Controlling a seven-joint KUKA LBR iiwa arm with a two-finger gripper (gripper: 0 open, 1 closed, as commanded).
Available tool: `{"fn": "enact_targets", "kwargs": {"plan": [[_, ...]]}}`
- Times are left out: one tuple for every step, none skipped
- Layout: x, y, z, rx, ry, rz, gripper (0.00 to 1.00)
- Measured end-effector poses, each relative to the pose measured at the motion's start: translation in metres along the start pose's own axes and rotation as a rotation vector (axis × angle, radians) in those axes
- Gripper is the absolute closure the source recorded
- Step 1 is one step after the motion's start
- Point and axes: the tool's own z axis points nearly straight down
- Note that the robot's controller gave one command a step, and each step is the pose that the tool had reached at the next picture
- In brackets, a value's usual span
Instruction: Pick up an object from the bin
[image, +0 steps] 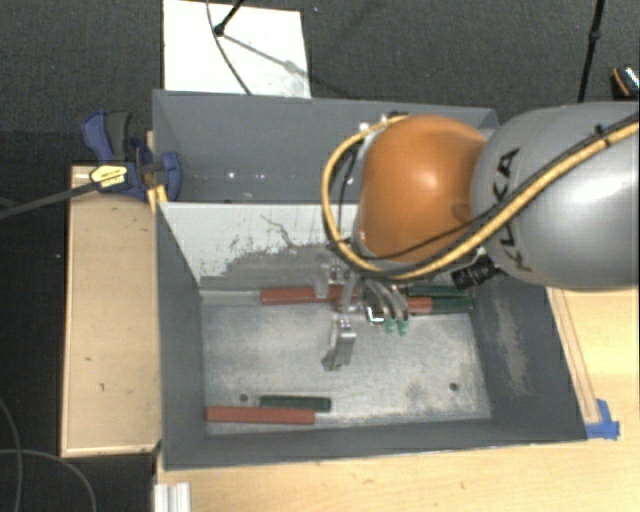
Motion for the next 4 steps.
{"fn": "enact_targets", "kwargs": {"plan": [[0.047, 0.04, 0.154, -0.001, -0.008, -0.119, 0.0], [0.045, 0.084, 0.122, -0.005, -0.009, 0.254, 0.0], [0.047, 0.034, 0.123, 0.0, -0.004, 0.233, 0.0], [0.045, 0.076, 0.152, -0.002, -0.008, 0.093, 0.0]]}}
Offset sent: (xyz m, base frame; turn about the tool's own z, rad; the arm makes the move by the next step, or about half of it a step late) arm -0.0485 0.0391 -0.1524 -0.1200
